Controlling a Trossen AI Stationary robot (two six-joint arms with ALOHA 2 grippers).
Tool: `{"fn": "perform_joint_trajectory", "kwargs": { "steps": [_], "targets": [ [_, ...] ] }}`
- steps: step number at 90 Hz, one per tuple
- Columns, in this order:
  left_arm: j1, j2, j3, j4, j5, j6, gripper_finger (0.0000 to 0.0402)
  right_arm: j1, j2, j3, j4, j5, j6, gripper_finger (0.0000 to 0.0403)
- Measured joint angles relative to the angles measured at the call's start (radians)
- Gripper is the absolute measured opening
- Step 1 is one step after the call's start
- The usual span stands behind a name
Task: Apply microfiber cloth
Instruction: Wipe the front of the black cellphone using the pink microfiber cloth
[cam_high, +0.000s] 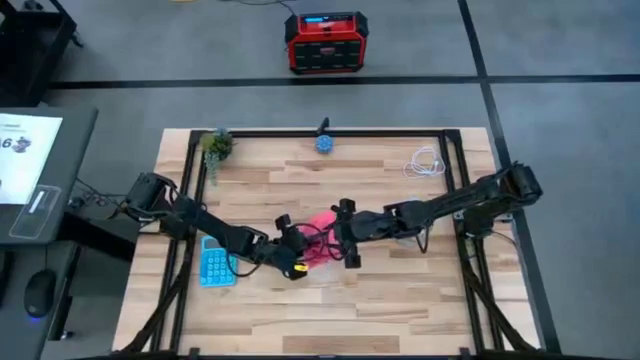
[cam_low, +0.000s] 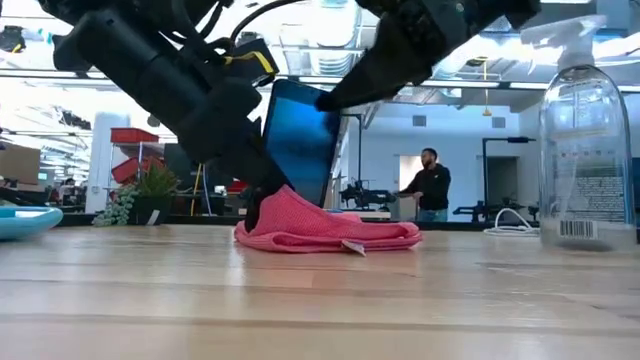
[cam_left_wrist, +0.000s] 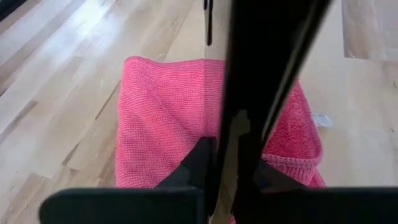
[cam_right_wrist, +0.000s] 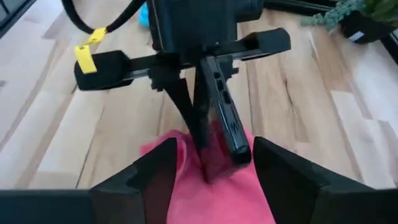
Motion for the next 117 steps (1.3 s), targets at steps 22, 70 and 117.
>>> {"fn": "perform_joint_trajectory", "kwargs": {
  "steps": [22,70,117],
  "targets": [
    [-0.003,0.0,0.0,0.009,0.01,0.012,0.0011,-0.034,0.014,0.016,-0.026,-0.058,0.002,0.0121],
    [-0.006,-0.006,0.0,0.008,0.018,0.036,0.0072,-0.031,0.015,0.016,-0.021,-0.075,0.003,0.0016],
    [-0.066,-0.049,0.003,-0.013,0.077,0.003,0.0146,-0.008,0.013,0.104,-0.192,-0.036,0.048,0.0014]
  ]
}}
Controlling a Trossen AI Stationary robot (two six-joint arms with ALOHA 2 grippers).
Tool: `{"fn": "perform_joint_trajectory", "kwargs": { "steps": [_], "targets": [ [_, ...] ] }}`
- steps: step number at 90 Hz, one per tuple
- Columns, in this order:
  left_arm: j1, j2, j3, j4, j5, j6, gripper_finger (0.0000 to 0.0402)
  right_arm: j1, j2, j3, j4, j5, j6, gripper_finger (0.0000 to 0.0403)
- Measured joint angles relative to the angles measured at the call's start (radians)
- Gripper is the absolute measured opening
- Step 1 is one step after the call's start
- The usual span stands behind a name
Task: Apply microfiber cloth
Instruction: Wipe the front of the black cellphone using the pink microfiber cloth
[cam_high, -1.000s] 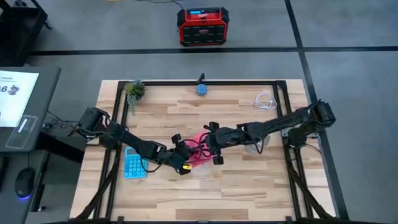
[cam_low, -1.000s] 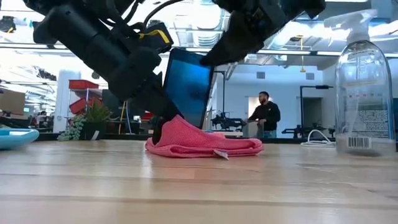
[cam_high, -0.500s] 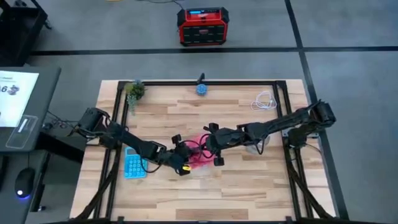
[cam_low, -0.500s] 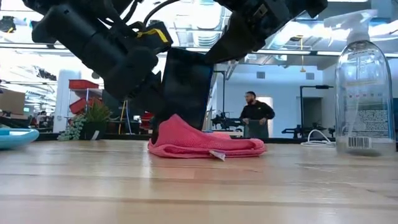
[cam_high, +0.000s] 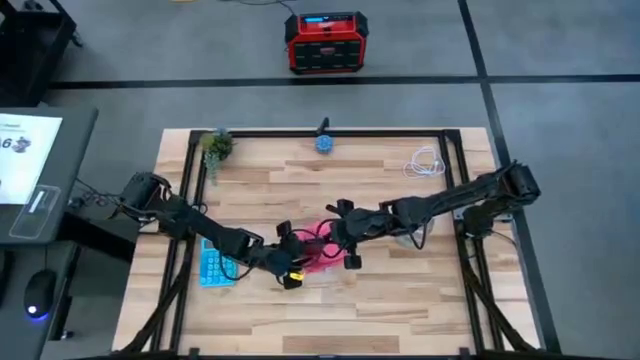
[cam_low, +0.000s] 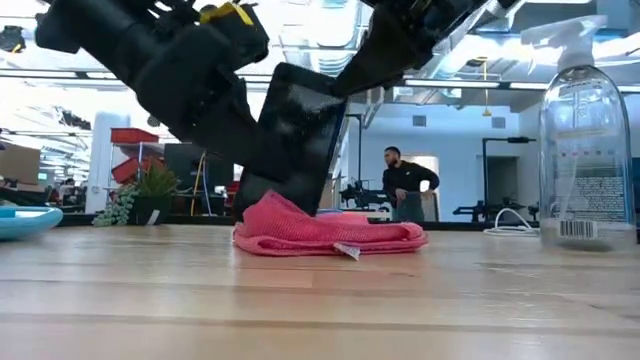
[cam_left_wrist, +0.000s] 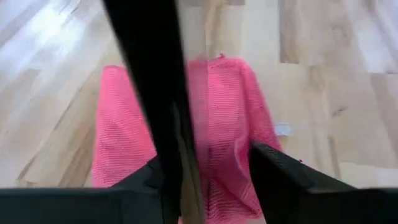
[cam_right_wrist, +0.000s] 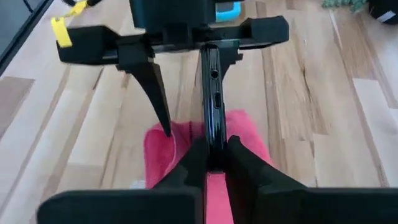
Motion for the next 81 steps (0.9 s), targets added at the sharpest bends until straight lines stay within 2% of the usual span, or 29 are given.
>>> {"fn": "perform_joint_trajectory", "kwargs": {
  "steps": [22,60,71,81],
  "targets": [
    [-0.033,0.001,-0.004,-0.018,-0.045,0.013,0.0146,0.014,-0.001,0.048,-0.083,0.066,0.005,0.0006],
    [-0.033,0.001,-0.002,-0.008,-0.12,0.064,0.0141,0.006,-0.002,0.052,-0.082,0.052,0.017,0.0],
    [-0.033,0.001,-0.002,-0.003,-0.12,0.084,0.0119,0.008,0.001,0.043,-0.049,-0.001,0.019,0.0015],
    [-0.033,0.001,-0.002,-0.001,-0.12,0.089,0.0087,-0.005,0.001,-0.001,0.059,-0.04,0.017,0.0053]
  ]
}}
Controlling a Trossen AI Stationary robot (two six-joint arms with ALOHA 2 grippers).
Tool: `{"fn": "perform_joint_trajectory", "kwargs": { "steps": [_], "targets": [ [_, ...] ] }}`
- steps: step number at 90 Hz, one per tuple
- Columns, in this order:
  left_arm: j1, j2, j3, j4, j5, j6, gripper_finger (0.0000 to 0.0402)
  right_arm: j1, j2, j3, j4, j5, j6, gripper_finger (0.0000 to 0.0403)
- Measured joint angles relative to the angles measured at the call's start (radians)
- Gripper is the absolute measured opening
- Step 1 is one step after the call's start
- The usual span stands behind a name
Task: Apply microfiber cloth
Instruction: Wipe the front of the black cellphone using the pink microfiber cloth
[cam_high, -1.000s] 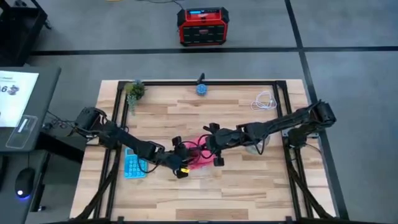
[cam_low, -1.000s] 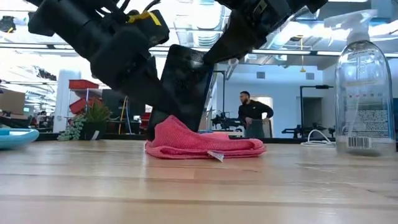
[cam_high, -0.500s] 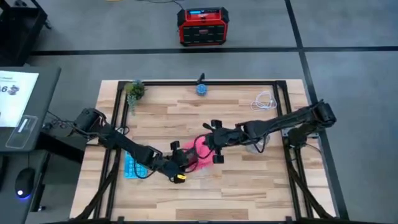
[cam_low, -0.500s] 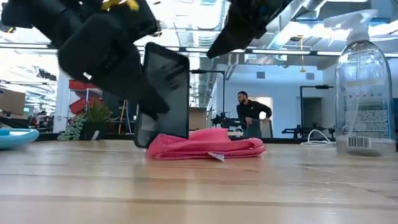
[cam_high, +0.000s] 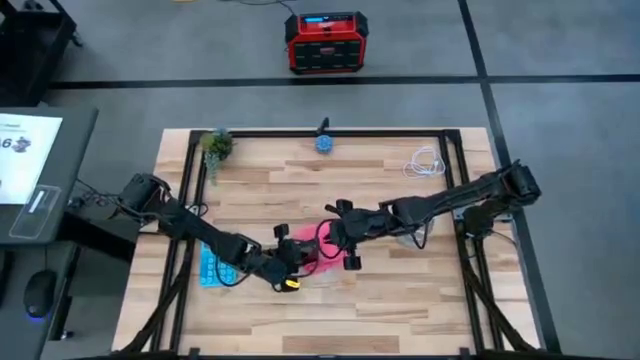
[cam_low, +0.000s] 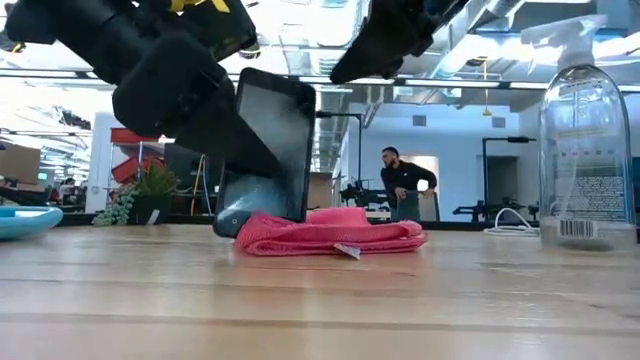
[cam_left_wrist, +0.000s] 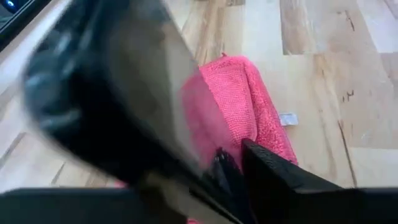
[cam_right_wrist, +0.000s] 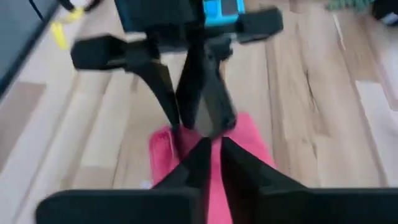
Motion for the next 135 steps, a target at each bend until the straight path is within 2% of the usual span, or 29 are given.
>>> {"fn": "perform_joint_trajectory", "kwargs": {
  "steps": [16,29,39,52,65,79,94,106,115,135],
  "targets": [
    [0.0,0.0,0.0,0.003,-0.001,0.008,0.0038,-0.022,0.001,-0.043,0.118,-0.055,0.007,0.0132],
    [0.001,0.0,0.0,0.009,-0.001,0.015,0.0018,-0.024,0.001,-0.071,0.194,-0.108,-0.002,0.0182],
    [0.001,0.0,0.0,0.02,-0.004,0.016,0.0017,-0.013,0.001,-0.07,0.197,-0.132,-0.052,0.0201],
    [0.001,0.0,0.0,0.025,-0.004,0.015,0.0017,0.019,0.039,-0.07,0.204,-0.126,-0.123,0.0204],
    [0.001,0.0,0.0,0.03,-0.004,0.014,0.0017,0.028,0.09,-0.069,0.256,-0.079,-0.133,0.0193],
    [0.001,0.0,0.0,0.026,-0.004,0.003,0.0017,0.025,0.099,-0.069,0.289,-0.076,-0.133,0.0156],
    [0.001,0.0,0.0,0.024,-0.004,0.001,0.0017,0.024,0.096,-0.068,0.277,-0.077,-0.116,0.0099],
    [0.001,0.0,0.0,0.022,0.001,-0.005,0.0021,0.019,0.096,-0.068,0.252,-0.069,-0.103,0.0031],
    [0.001,0.0,0.0,0.023,0.004,0.001,0.0041,0.024,0.092,-0.068,0.249,-0.067,-0.1,0.0024],
    [-0.005,0.0,0.0,0.024,0.024,0.026,0.0117,0.026,0.07,-0.02,0.115,-0.017,-0.073,0.0024]
  ]
}}
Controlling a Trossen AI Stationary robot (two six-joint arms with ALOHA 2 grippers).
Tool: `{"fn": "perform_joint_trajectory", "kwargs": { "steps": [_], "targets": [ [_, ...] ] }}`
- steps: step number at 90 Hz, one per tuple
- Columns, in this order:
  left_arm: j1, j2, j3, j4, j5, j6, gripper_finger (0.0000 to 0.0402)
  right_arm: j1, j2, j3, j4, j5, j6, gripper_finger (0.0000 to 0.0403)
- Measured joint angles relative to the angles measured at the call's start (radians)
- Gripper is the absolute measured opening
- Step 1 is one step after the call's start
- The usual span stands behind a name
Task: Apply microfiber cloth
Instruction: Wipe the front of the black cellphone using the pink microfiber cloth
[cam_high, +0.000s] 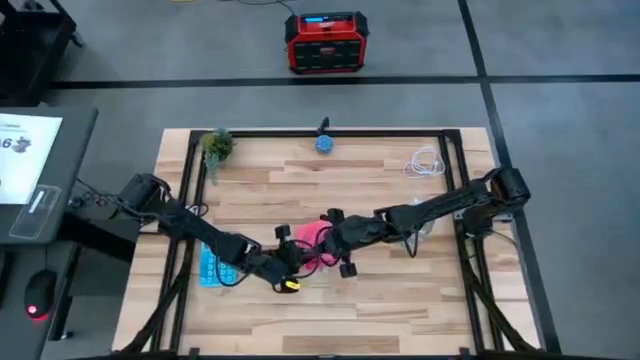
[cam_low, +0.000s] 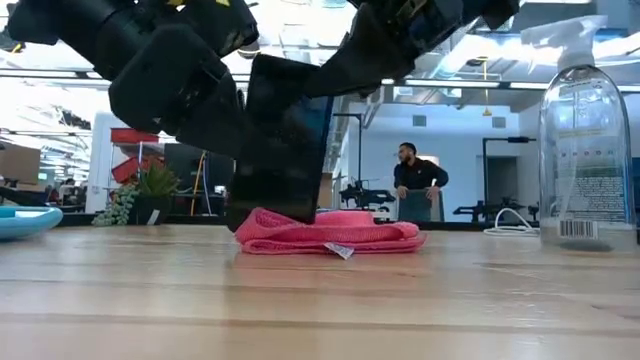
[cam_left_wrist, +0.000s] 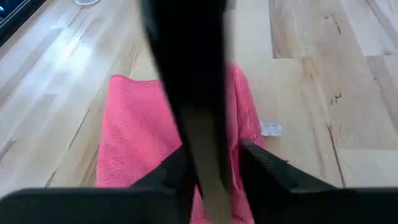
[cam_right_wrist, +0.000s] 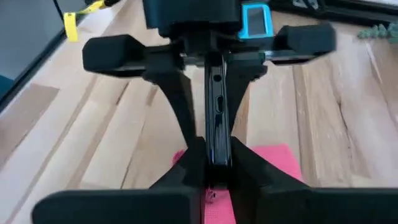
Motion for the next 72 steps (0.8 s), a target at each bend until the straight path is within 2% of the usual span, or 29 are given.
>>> {"fn": "perform_joint_trajectory", "kwargs": {
  "steps": [18,39,72],
  "targets": [
    [-0.008,-0.025,0.002,-0.008,-0.006,0.004,0.0149,0.001,-0.037,0.02,-0.069,0.028,0.002,0.0024],
    [-0.008,-0.089,0.002,-0.112,-0.01,-0.026,0.015,-0.006,-0.056,0.022,-0.113,0.071,-0.001,0.0024],
    [-0.011,-0.048,0.002,-0.087,-0.002,-0.069,0.015,-0.013,-0.041,0.022,-0.18,0.077,0.022,0.0024]
  ]
}}
